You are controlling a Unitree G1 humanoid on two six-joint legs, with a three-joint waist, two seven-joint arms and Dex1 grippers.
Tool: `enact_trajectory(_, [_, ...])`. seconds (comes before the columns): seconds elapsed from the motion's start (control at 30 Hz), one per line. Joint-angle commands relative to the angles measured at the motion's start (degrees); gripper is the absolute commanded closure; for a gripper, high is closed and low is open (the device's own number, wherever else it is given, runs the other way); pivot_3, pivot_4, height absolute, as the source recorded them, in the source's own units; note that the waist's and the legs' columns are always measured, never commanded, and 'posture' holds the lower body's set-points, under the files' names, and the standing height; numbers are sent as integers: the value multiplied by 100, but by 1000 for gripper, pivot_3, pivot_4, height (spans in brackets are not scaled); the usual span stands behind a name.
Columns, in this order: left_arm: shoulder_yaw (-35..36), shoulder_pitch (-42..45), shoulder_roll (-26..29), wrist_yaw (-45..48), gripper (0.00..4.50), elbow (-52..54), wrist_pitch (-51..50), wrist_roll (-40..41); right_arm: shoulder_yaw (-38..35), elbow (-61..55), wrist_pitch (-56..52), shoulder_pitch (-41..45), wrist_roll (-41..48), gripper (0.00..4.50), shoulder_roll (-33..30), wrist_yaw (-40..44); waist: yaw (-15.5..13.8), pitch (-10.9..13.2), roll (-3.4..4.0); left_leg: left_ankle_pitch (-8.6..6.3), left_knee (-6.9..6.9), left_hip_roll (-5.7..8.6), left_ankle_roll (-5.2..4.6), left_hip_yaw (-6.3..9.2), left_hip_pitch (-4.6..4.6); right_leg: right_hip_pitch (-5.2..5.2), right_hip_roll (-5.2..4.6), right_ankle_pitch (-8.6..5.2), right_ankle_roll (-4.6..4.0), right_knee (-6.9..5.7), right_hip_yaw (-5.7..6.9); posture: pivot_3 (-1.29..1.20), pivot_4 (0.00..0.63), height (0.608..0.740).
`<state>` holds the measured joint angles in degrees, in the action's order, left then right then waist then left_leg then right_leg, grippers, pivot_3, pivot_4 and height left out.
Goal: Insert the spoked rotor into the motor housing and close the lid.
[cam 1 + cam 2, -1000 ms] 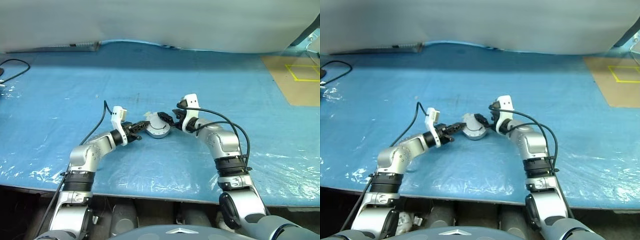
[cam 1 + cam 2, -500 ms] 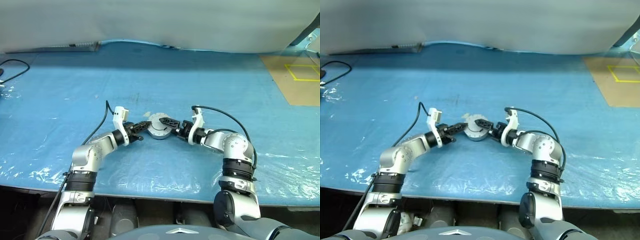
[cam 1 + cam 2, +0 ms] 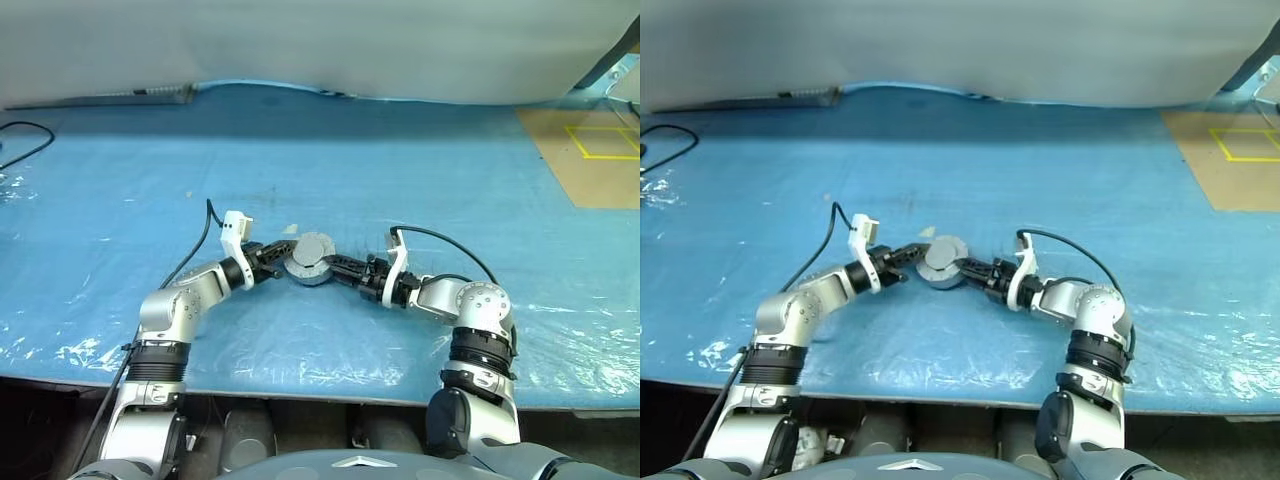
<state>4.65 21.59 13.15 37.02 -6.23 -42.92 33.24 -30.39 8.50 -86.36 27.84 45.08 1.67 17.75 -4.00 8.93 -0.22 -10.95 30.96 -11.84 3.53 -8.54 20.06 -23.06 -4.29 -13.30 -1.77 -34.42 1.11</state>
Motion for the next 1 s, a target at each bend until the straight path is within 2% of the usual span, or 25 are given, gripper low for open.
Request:
enact_trajectory(0.03, [-267,-119,-74,46,4500,-51,-155,-50,159,27,-40,-15,60,3425,41,-12,-2,0,0,0,1,0,0,0,0,0,-1,0,0,0,-1,0,150,740])
enact_trajectory(0.33, [-173,-155,-100,74,4500,50,-79,14,123,21,-1,-27,63,3426,78,-27,1,0,1,0,0,0,0,-1,0,0,0,0,1,2,-1,0,150,740])
enact_trajectory(0.4, [124,-154,-141,11,4500,101,-200,280,64,-43,-22,-50,122,3426,133,-33,10,0,1,0,0,0,0,-1,0,0,0,0,1,2,-1,0,150,740])
enact_trajectory(0.5, [599,-185,-201,-98,3900,200,-412,711,-23,-151,-42,-61,220,3426,212,-49,21,3,4,0,0,-2,1,-2,2,-6,2,0,0,1,-1,0,150,740])
enact_trajectory(0.63, [1215,-206,-284,-410,2539,189,-632,1270,-225,-189,0,47,366,3426,339,-136,23,9,9,0,-1,-2,1,-2,13,-17,3,0,-1,1,-1,0,150,740])
enact_trajectory(0.73, [1878,-251,-455,-755,1465,171,-873,2009,-384,-193,64,220,484,3426,469,-265,18,23,20,0,-1,-1,1,-2,30,-30,3,0,-1,3,-1,0,150,740])
enact_trajectory(0.87, [2334,-433,-639,-1189,83,248,-1112,2656,-540,-207,109,438,645,3426,627,-432,6,25,21,1,1,-1,2,1,77,-70,3,14,21,2,4,0,150,740])
enact_trajectory(1.0, [2542,-582,-763,-1606,0,152,-1432,3153,-620,-134,154,711,742,3426,711,-546,-3,29,16,2,4,-1,2,7,114,-96,6,20,27,-7,15,0,150,740])
